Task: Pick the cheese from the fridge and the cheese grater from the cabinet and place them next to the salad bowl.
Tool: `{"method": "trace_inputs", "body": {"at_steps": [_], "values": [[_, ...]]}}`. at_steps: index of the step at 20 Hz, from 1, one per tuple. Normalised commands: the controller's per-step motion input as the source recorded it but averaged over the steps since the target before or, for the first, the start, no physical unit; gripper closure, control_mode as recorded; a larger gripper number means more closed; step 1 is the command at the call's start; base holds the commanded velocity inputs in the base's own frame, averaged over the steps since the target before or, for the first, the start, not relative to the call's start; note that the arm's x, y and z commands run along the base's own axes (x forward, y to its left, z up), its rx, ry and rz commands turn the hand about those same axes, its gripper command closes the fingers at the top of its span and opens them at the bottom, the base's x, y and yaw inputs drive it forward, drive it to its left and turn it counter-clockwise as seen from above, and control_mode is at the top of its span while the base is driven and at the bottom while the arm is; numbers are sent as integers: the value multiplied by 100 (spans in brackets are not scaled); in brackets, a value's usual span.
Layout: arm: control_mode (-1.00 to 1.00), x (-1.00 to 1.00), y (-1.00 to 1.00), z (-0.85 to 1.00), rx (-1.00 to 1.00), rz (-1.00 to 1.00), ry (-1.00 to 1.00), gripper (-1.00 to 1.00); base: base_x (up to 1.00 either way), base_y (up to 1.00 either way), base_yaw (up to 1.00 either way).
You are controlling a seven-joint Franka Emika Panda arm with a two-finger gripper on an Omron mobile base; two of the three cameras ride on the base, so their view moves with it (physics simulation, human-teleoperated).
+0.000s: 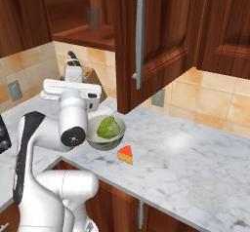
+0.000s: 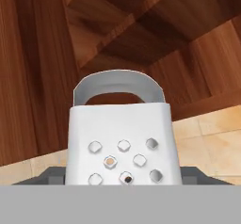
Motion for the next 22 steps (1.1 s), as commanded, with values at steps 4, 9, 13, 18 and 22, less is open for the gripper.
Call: {"method": "trace_inputs", "body": {"at_steps": [4,9,13,18,22], "values": [[-100,0,77,-100,1,21,0,100,0,0,0],[-100,0,40,-91,8,29,0,100,0,0,0],[-100,0,22,-93,10,34,0,100,0,0,0],[-100,0,40,-79,12,12,0,100,0,0,0],[-100,-4,-38,1,1,7,-22,100,0,0,0]]}}
